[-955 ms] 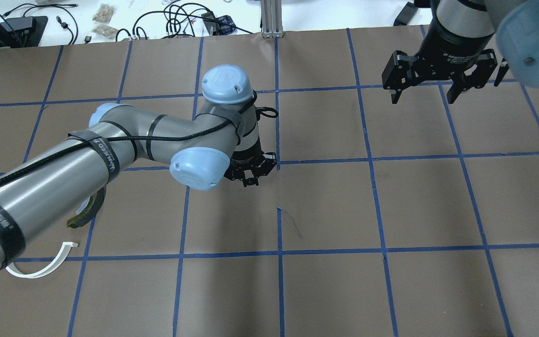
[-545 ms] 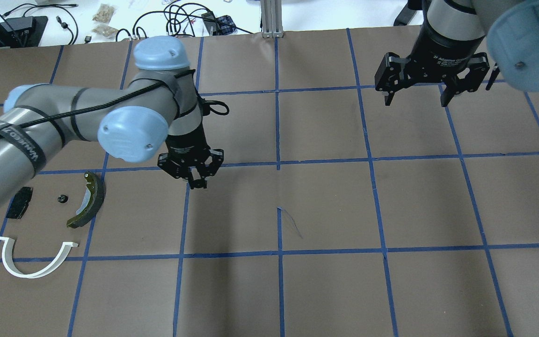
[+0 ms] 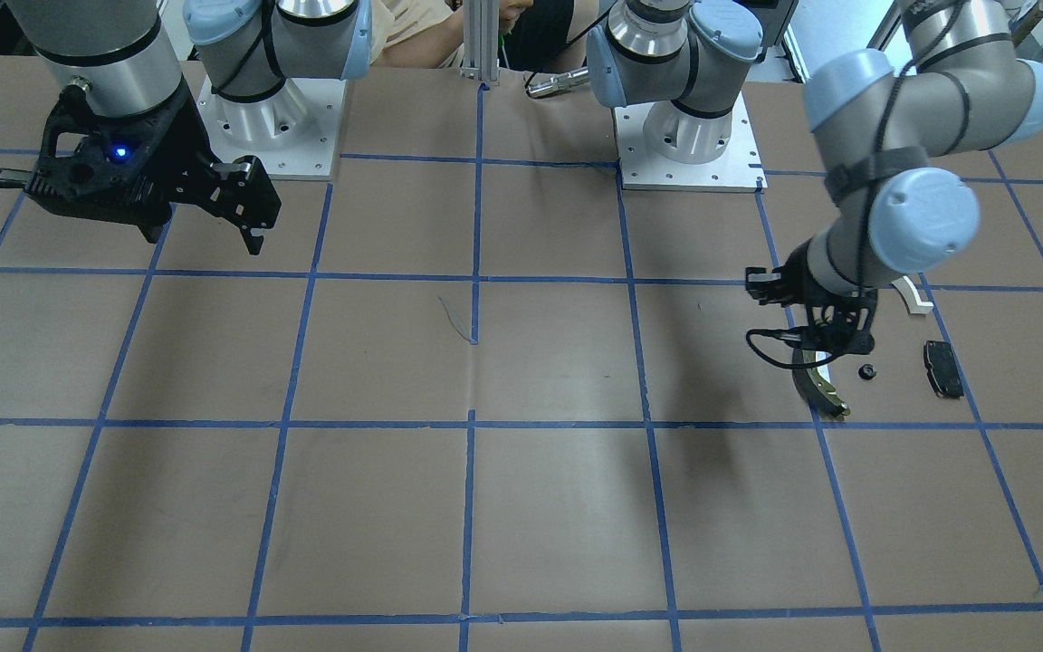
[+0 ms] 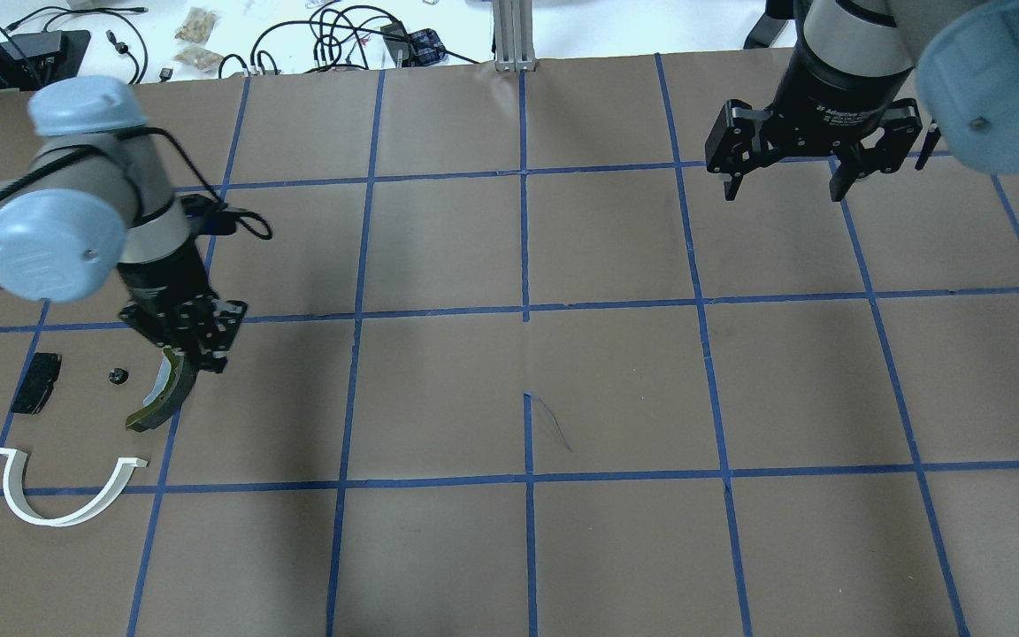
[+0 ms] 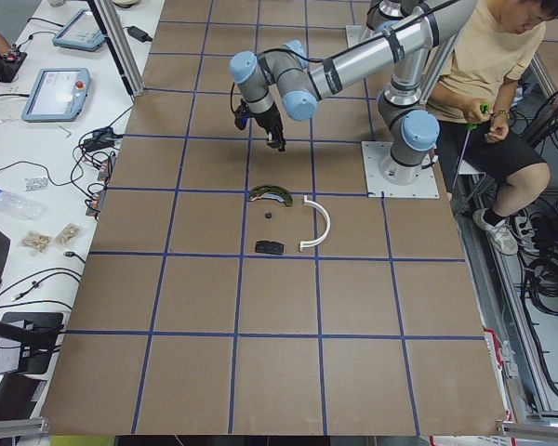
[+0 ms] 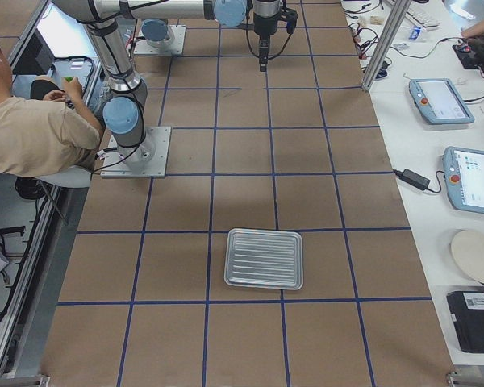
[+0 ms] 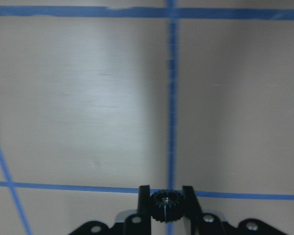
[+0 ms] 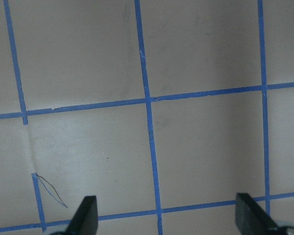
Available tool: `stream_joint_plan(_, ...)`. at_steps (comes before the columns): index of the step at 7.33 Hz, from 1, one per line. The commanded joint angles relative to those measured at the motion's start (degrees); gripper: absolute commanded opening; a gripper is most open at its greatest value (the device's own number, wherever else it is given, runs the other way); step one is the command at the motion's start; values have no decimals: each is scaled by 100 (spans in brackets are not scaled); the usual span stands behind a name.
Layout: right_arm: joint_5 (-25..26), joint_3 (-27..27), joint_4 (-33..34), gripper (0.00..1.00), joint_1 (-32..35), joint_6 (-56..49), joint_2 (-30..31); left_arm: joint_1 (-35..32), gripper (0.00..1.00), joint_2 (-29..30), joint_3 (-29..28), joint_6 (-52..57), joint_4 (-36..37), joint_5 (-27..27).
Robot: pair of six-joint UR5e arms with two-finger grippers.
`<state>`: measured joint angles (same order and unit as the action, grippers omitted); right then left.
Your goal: Place bearing gear from tray to pile
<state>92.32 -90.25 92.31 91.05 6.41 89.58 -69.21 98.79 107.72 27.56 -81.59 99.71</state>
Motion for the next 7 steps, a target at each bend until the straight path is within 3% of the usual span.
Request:
stream_joint_plan(1, -4, -19, -11, 100, 1, -17, 7, 1144, 7, 280, 117, 2115, 1174, 110)
stream_joint_plan(3, -12, -28, -12, 100, 1, -17, 7, 1313, 6, 797, 152, 2894, 2580, 58)
stream_joint_plan(7, -4, -19, -12, 100, 1, -17, 7, 1569, 10, 1081, 187, 2860, 2789, 14)
